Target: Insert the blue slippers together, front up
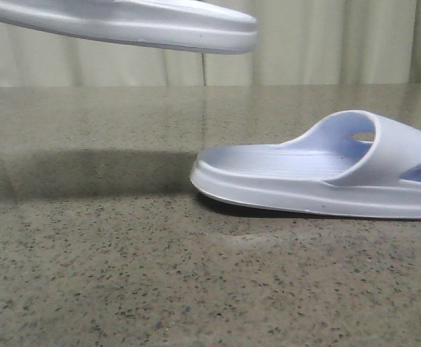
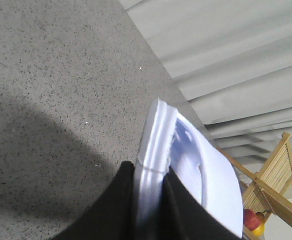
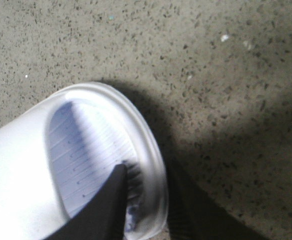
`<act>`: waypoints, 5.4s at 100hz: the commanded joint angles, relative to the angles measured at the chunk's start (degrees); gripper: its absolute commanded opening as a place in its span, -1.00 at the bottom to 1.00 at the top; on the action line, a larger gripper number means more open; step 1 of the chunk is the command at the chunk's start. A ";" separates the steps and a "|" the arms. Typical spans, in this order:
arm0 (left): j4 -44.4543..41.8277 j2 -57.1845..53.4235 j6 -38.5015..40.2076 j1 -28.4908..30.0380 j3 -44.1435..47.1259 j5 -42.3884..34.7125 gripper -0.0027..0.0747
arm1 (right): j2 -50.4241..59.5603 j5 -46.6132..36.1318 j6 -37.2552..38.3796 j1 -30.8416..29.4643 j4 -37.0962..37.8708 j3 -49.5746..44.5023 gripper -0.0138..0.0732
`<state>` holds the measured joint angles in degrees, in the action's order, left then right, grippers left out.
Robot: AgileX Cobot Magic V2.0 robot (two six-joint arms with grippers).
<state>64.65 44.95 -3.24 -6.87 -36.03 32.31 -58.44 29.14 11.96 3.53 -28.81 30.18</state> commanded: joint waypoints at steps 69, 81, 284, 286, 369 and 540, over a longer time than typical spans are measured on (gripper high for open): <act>3.41 -0.37 0.11 0.02 -1.71 -0.90 -0.89 | 13.17 -25.64 -0.19 -0.39 -3.09 1.25 -0.93; 3.44 -0.27 0.11 0.02 -1.71 -0.90 -0.89 | 18.33 -26.66 -0.19 -0.39 -4.19 1.25 -0.93; 28.37 -0.27 -9.12 0.02 -1.71 22.26 -0.89 | 23.29 7.56 -20.09 -0.39 -39.40 4.79 -0.93; 28.60 -0.27 -9.43 0.02 -1.71 22.37 -0.89 | 22.90 7.74 -20.73 -0.39 -39.96 4.79 -0.93; 30.30 -0.27 -11.49 -3.97 -1.71 21.64 -0.89 | 13.02 13.38 -52.94 -0.39 -57.29 4.79 -0.93; 30.46 23.67 -25.57 -3.97 -1.71 6.91 -0.89 | 27.38 -13.49 -59.06 -0.39 -49.39 4.79 0.51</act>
<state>91.21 68.01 -28.03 -10.42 -35.95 37.60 -31.22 16.13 -46.01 3.14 -77.68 33.14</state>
